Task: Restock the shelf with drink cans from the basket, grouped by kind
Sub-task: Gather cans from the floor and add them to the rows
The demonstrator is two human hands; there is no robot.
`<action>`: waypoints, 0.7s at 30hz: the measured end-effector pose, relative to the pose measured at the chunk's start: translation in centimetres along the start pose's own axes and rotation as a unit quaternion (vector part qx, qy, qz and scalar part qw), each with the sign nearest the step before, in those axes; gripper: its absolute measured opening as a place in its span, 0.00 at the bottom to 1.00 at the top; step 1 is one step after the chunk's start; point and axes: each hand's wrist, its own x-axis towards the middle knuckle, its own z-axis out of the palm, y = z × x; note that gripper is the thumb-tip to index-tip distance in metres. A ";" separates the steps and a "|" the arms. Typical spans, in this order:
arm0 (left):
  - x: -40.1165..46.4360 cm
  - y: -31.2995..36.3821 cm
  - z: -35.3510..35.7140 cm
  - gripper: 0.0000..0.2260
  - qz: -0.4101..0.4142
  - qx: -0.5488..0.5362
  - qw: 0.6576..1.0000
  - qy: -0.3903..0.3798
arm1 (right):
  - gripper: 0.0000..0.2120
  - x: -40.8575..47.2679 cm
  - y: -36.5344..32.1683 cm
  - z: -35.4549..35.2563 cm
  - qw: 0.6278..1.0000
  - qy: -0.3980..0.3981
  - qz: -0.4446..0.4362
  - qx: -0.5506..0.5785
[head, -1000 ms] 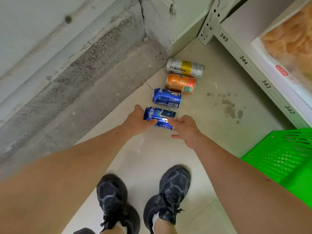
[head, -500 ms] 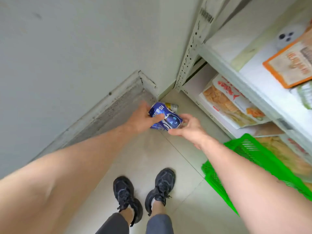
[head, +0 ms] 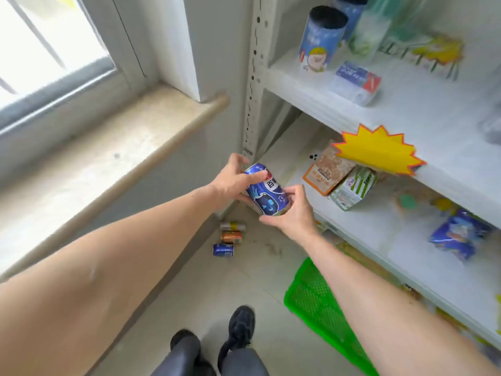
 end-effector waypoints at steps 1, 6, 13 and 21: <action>-0.7 1.0 0.3 0.28 0.009 0.004 1.000 -0.007 | 0.36 -0.7 -0.9 -1.1 1.000 0.007 -0.001 0.007; -4.1 5.9 1.9 0.29 0.072 0.036 0.995 -0.062 | 0.30 -3.5 -4.6 -5.6 0.996 0.037 0.012 0.077; -7.5 10.1 5.4 0.27 0.135 0.054 0.977 -0.157 | 0.27 -7.7 -6.6 -9.5 0.988 0.093 0.028 0.119; -9.8 13.1 11.5 0.24 0.175 0.079 0.956 -0.223 | 0.33 -12.0 -7.0 -15.1 0.978 0.160 0.014 0.133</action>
